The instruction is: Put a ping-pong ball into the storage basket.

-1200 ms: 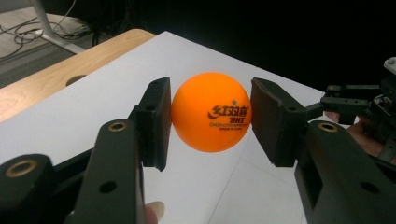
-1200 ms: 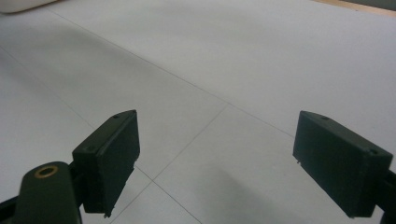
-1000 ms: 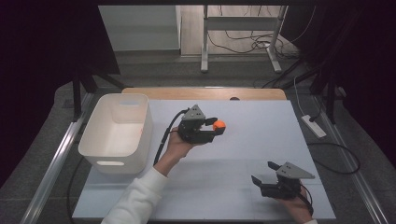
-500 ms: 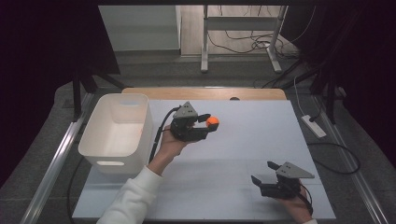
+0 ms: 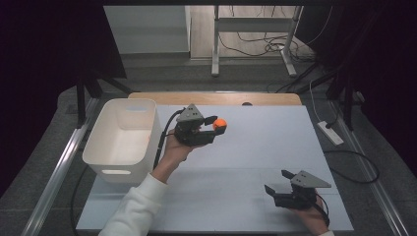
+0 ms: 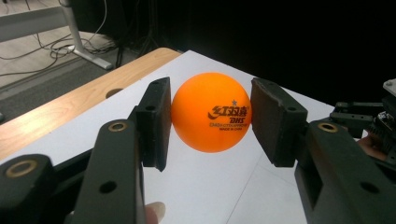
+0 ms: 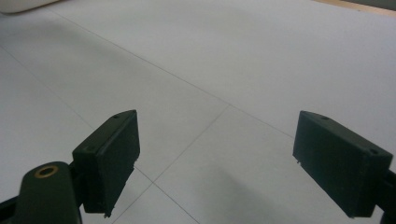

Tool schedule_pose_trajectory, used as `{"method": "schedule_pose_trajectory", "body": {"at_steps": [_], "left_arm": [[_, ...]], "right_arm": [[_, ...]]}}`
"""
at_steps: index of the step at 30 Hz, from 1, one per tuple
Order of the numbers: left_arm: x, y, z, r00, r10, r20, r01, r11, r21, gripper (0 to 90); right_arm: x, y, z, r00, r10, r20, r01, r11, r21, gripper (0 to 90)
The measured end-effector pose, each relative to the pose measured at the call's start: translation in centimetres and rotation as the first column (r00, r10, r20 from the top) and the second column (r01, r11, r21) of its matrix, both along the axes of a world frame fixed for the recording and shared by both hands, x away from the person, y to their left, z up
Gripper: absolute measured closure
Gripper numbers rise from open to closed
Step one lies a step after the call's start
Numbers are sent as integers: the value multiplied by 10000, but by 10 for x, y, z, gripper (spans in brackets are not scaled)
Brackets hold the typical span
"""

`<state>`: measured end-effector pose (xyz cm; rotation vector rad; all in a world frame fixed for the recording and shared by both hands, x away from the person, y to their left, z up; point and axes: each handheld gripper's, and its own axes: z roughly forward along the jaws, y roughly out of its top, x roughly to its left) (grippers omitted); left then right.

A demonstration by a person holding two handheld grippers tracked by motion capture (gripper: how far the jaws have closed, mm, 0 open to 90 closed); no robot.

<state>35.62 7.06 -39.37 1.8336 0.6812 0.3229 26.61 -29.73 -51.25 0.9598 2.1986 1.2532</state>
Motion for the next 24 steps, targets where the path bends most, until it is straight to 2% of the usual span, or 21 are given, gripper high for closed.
{"method": "schedule_pose_trajectory", "body": {"at_steps": [24], "left_arm": [[-4,25,17,9971,666,366,-659,9976,-218,507]], "right_arm": [[0,1,0,10000,11,3,-11,10000,-8,149]]}}
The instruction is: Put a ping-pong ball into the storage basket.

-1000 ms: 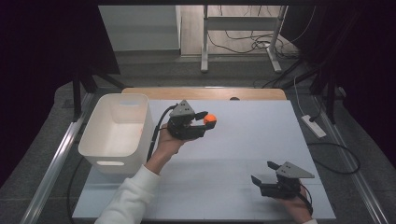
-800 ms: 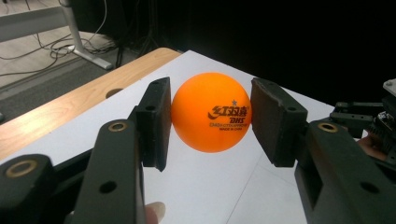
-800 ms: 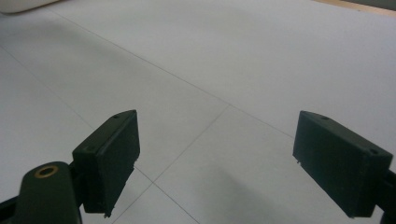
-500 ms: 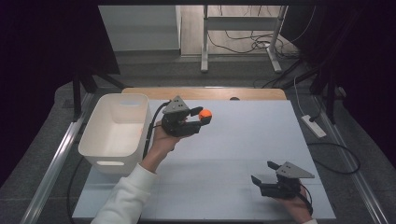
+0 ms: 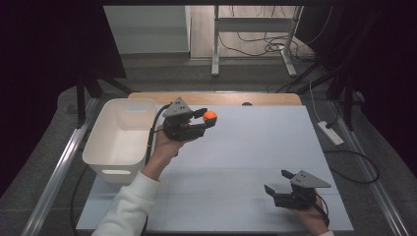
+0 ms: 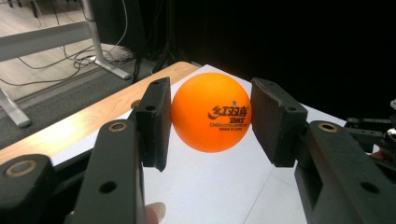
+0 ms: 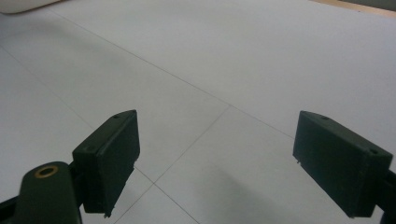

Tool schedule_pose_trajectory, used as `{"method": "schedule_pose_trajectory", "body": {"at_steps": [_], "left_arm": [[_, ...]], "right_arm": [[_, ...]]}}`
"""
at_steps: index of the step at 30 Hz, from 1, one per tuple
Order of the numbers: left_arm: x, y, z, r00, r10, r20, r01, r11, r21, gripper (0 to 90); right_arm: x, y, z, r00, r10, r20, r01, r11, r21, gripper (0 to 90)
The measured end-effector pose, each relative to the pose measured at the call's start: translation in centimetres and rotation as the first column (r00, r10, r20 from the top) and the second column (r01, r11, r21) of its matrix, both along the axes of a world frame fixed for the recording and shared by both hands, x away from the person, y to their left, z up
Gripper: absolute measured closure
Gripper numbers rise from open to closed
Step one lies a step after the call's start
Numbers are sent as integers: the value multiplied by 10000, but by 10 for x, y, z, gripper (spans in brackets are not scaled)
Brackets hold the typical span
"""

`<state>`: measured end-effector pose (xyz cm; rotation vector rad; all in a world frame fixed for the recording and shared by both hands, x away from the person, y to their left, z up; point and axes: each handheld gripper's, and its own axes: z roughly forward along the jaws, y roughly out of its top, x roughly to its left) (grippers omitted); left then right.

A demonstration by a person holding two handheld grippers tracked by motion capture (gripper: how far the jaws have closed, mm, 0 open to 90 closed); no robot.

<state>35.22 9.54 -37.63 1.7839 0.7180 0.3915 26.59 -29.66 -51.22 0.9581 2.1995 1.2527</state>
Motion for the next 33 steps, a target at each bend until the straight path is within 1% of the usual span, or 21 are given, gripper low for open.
{"method": "schedule_pose_trajectory", "body": {"at_steps": [9,23,28,33], "left_arm": [[-2,12,5,9994,318,112,-317,9994,-120,507],[-4,31,10,9972,727,186,-726,9973,-80,507],[-5,37,10,9962,860,144,-859,9963,-84,507],[-6,46,10,9941,1075,160,-1075,9942,-32,507]], "right_arm": [[0,0,0,10000,6,11,-6,10000,18,149],[0,1,0,10000,1,32,-1,10000,-15,150],[0,0,0,10000,-11,41,11,10000,-5,150],[0,1,1,10000,-19,46,19,10000,6,150]]}}
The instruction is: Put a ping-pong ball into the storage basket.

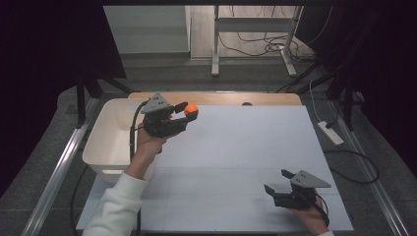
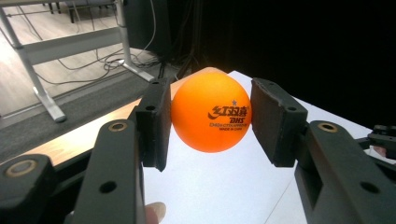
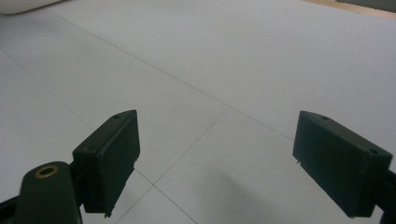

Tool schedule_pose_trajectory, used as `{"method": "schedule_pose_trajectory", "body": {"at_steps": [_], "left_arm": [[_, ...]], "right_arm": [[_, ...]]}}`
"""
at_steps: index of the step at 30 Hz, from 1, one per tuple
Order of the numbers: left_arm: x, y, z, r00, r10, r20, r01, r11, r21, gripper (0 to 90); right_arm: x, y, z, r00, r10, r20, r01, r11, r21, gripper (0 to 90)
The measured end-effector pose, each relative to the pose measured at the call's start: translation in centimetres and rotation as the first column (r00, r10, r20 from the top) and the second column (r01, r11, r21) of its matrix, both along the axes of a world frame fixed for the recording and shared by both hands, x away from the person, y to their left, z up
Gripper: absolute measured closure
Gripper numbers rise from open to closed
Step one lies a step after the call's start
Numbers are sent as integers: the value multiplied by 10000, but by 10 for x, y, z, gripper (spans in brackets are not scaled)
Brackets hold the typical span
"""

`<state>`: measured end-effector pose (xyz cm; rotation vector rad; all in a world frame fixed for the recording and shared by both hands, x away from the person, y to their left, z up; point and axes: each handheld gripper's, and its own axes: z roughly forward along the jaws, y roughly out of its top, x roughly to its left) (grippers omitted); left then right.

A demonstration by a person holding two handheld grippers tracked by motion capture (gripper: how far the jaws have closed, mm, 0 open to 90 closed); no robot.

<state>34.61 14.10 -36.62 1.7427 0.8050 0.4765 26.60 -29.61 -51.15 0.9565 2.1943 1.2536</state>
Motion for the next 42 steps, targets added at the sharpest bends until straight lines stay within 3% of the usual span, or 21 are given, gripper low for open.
{"method": "schedule_pose_trajectory", "body": {"at_steps": [18,42], "left_arm": [[-3,29,1,9974,720,28,-720,9974,51,507],[-10,68,-3,9838,1789,-117,-1789,9839,1,507]], "right_arm": [[0,1,0,10000,-20,-3,20,10000,-38,150],[1,1,0,10000,-44,-10,44,10000,-40,150]]}}
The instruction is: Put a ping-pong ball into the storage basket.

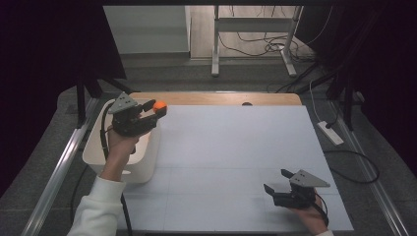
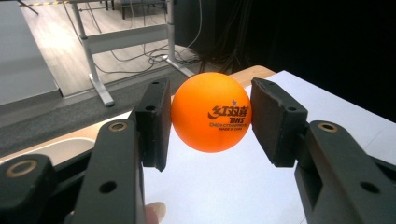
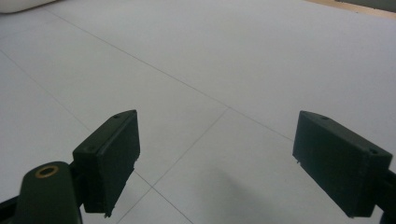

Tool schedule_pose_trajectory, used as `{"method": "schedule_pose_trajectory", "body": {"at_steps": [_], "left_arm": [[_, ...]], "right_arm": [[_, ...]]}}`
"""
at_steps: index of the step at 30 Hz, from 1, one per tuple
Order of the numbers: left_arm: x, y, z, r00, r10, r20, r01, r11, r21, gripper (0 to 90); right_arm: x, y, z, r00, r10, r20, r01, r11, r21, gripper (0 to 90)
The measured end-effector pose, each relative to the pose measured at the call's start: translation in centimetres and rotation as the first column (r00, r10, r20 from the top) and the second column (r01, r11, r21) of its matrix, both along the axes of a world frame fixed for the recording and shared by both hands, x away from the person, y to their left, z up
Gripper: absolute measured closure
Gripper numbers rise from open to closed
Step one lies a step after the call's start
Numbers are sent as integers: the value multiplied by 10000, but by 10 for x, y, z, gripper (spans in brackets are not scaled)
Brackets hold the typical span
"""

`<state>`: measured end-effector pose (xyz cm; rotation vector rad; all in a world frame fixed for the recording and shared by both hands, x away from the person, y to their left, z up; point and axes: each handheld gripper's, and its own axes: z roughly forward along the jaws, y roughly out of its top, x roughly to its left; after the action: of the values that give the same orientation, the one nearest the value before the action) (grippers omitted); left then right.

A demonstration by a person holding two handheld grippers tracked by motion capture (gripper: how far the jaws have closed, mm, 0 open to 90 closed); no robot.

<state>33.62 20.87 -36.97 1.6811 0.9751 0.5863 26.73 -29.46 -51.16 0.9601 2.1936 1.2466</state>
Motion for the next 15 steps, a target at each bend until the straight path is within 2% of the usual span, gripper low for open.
{"method": "schedule_pose_trajectory", "body": {"at_steps": [15], "left_arm": [[-2,15,-2,9979,618,-194,-615,9979,188,506]], "right_arm": [[2,1,0,10000,30,7,-30,10000,-31,150]]}}
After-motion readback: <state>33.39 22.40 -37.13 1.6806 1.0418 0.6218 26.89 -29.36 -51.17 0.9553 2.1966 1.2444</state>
